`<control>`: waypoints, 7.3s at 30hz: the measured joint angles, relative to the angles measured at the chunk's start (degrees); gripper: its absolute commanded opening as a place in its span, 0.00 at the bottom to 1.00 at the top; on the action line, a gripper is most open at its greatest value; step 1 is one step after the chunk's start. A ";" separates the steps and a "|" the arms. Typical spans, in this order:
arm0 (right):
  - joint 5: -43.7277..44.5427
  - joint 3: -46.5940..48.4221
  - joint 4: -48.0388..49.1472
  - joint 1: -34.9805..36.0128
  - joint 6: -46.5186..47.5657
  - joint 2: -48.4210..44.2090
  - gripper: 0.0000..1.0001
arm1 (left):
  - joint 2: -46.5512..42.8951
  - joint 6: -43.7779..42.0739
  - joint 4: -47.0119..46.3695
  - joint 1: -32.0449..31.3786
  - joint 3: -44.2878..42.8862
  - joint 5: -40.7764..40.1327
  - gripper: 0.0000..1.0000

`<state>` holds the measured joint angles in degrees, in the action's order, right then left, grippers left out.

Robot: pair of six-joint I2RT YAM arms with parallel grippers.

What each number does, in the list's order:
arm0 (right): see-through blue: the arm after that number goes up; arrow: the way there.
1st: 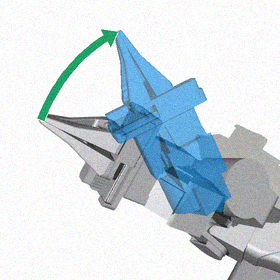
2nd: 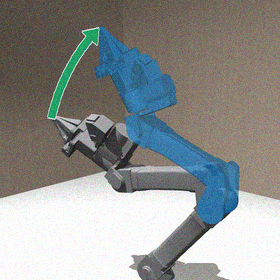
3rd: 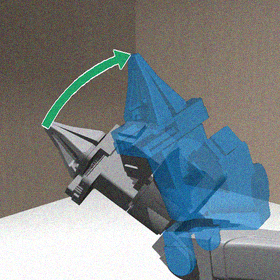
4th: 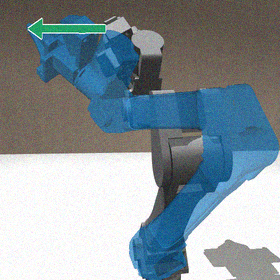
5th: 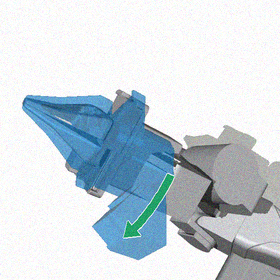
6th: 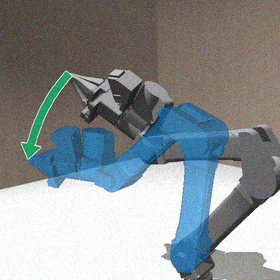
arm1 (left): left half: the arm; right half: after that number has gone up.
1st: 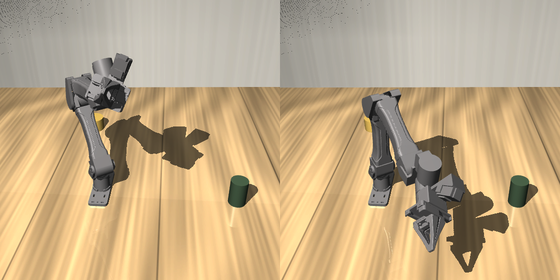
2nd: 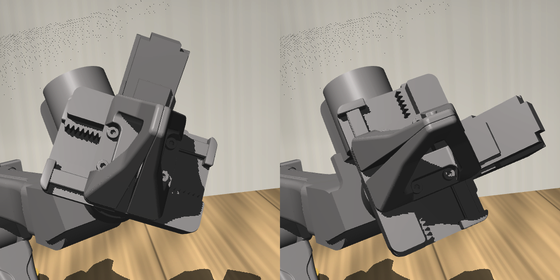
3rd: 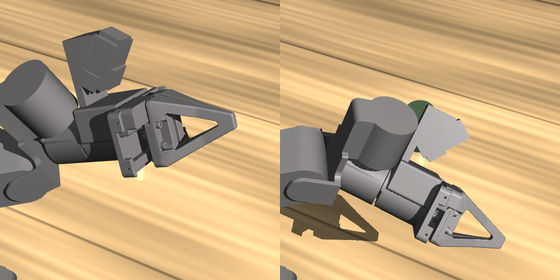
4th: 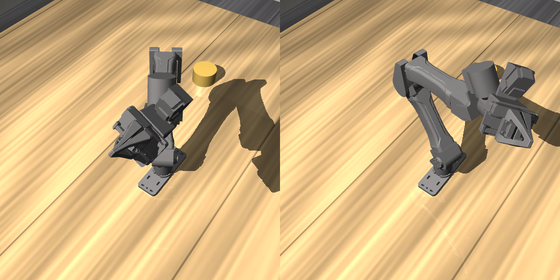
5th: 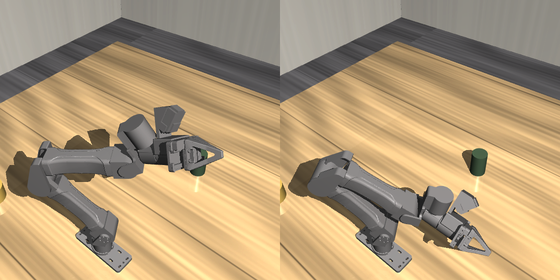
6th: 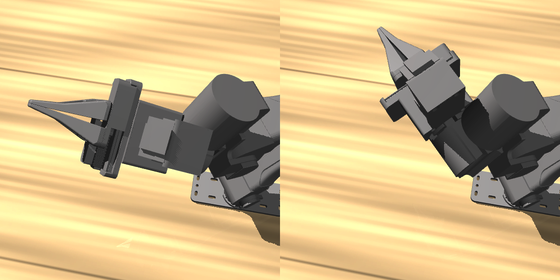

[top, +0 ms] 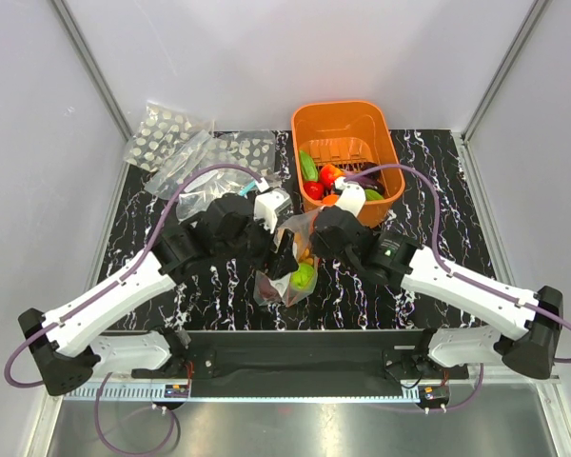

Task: Place the food in the zip-top bag and seal the zipper
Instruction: Adjust the zipper food storage bag at the center of the board, then zip the zipper food storage bag at the center of the board.

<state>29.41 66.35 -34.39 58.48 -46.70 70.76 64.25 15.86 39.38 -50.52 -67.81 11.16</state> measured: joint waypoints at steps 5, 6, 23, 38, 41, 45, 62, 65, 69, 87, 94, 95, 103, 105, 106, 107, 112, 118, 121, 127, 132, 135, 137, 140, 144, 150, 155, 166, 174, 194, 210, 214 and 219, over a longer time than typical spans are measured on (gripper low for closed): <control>-0.44 1.29 1.31 -0.02 0.59 2.45 0.03 | 0.13 0.04 -0.07 -2.34 0.00 -4.15 0.81; -0.57 1.29 1.60 -0.04 0.66 2.69 0.03 | 0.33 0.07 -0.07 -2.71 0.00 -4.74 0.81; -6.25 1.36 6.56 -3.56 1.46 3.04 0.00 | 6.51 0.94 0.33 -9.97 -1.73 -17.42 0.92; -9.25 1.36 8.72 -5.27 1.46 3.23 0.01 | 9.01 2.84 0.22 -11.76 -2.56 -20.81 0.53; -9.57 1.36 9.20 -5.57 1.42 3.23 0.18 | 9.01 3.32 -0.09 -12.09 -2.16 -21.11 0.26; -9.92 1.36 9.38 -6.25 2.62 3.23 0.28 | 8.94 3.61 0.09 -12.09 -0.90 -21.44 0.00; -16.00 1.38 10.67 -17.66 13.49 -3.41 0.39 | 0.57 3.91 3.61 -8.50 2.93 -21.00 0.00; -19.17 -2.01 13.31 -18.88 16.85 -4.79 0.42 | -2.05 3.96 4.28 -5.33 5.09 -20.57 0.00; -26.29 -9.62 20.24 -19.06 23.96 -5.99 0.57 | -4.79 4.02 3.72 -0.66 9.44 -17.90 0.00; -59.89 -15.06 41.44 -26.14 50.40 4.22 0.78 | -10.23 3.69 3.21 0.61 15.45 -11.63 0.00; -66.84 -8.31 40.17 -26.29 61.05 11.06 0.78 | -11.02 3.48 4.11 1.05 15.45 -12.85 0.00; -67.98 -7.41 40.00 -26.32 61.99 12.07 0.78 | -11.02 3.45 4.24 1.22 15.45 -12.90 0.00; -73.13 -3.89 40.74 -26.34 61.59 18.25 0.30 | -11.96 3.15 4.79 3.02 15.37 -13.99 0.00; -74.29 -3.89 41.48 -26.34 60.11 18.53 0.25 | -11.91 2.91 4.98 3.80 15.04 -14.08 0.00; -74.66 -3.96 42.07 -26.34 59.30 18.53 0.15 | -11.85 2.67 5.09 4.11 14.84 -14.12 0.00; -75.03 -4.20 43.12 -26.34 58.60 18.45 0.08 | -11.74 2.49 5.14 4.44 14.67 -14.23 0.00; -74.10 -9.03 45.94 -25.90 55.56 15.06 0.00 | -10.95 1.05 6.08 5.22 13.07 -15.82 0.00; -70.97 -15.17 46.66 -24.70 53.86 7.37 0.00 | -10.54 0.39 6.78 6.27 11.23 -17.27 0.00; -66.64 -15.37 45.20 -22.93 53.20 5.05 0.00 | -9.55 0.39 7.45 7.54 10.67 -18.38 0.00; -55.17 -17.75 42.47 -13.35 52.33 -0.24 0.00 | -5.03 -0.09 8.31 10.19 7.30 -20.00 0.00; -51.21 -21.62 41.94 -12.74 49.77 -3.87 0.41 | -3.30 -0.46 8.26 12.83 4.55 -21.62 0.00; -50.25 -24.48 42.21 -12.22 48.72 -5.70 0.59 | -2.67 -0.94 8.17 14.14 3.30 -22.16 0.00; -49.16 -26.69 42.64 -12.04 48.57 -7.10 0.64 | -2.56 -1.57 7.58 14.51 2.91 -22.14 0.00; -47.39 -29.05 42.73 -12.02 48.83 -8.98 0.67 | -2.67 -2.51 7.17 14.51 2.93 -21.81 0.00; -45.75 -29.38 43.19 -12.09 49.88 -9.29 0.70 | -3.91 -3.41 6.03 14.51 4.04 -20.98 0.00; -49.77 -28.63 45.35 -17.18 50.38 -5.88 0.81 | -6.80 -4.31 5.51 14.51 5.49 -20.15 0.00; -58.80 -26.67 48.70 -24.61 49.88 -1.99 0.87 | -7.21 -4.48 4.72 14.51 6.27 -19.87 0.00; -74.53 -15.56 56.57 -30.08 51.54 12.20 0.91 | -7.21 -4.46 4.22 14.51 6.84 -19.50 0.00; -78.66 -7.23 58.03 -30.69 51.91 22.88 0.90 | -7.21 -4.44 4.31 14.51 6.84 -19.39 0.00; -83.45 -3.76 67.98 -29.59 43.69 29.81 0.00 | -5.68 -4.31 6.01 14.51 5.68 -18.49 0.26; -66.38 -12.07 53.33 -19.45 45.18 11.21 0.00 | 5.97 -5.68 8.55 13.57 -15.91 -13.05 0.59; -63.69 -13.27 50.53 -18.05 43.76 8.11 0.00 | 6.86 -6.54 8.52 11.85 -17.55 -9.03 0.50; -61.29 -14.97 48.00 -17.64 41.72 4.70 0.00 | 6.84 -8.39 8.44 8.70 -17.62 -5.57 0.44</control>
<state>-31.88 51.37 13.61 40.84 -4.97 75.46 71.09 7.46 47.81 -41.82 -85.43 5.58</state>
